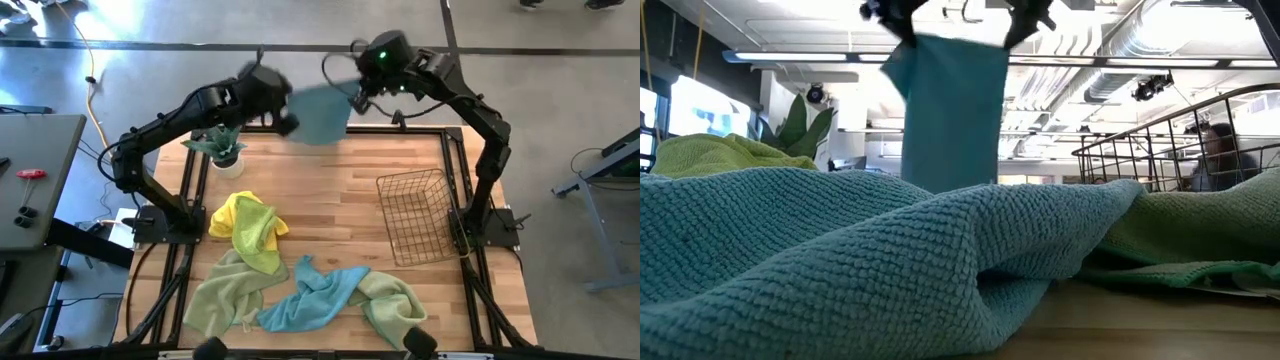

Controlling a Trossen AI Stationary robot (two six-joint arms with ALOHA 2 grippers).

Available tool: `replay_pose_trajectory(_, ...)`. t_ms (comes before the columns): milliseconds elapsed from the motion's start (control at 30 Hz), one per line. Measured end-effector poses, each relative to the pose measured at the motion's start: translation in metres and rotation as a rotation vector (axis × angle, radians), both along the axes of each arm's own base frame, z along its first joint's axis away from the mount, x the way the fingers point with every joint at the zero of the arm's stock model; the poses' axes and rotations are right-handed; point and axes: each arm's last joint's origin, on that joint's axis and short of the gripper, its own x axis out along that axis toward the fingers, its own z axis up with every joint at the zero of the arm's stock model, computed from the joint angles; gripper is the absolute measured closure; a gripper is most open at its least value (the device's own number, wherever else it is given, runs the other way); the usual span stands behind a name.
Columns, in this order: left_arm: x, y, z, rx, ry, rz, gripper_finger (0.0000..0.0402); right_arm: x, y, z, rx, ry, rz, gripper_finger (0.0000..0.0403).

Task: Fold microfiber towels
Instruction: Fold the top blue microfiber cloth

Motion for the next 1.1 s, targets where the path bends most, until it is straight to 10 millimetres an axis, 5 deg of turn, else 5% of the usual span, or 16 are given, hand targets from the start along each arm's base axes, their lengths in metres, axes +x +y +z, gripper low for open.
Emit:
replay_pose_trajectory(133,0.008,-0.025,-0.04,-0.285,0.035,-0.017,0.0401,0.007,0.013,-0.021,0.167,0.116,0.026,0.0403)
replay_pose_trajectory(433,0.037,-0.074,-0.11,-0.471,0.073,-0.092,0.0401,0.052,0.055,-0.067,0.303,0.328,0.108,0.0403)
replay_pose_trajectory(867,0.043,-0.127,-0.147,-0.587,0.129,-0.195,0.0401,0.095,0.108,-0.113,0.341,0.483,0.216,0.0403)
replay_pose_trajectory(1100,0.041,-0.144,-0.165,-0.61,0.159,-0.195,0.0401,0.084,0.134,-0.168,0.37,0.498,0.191,0.0403)
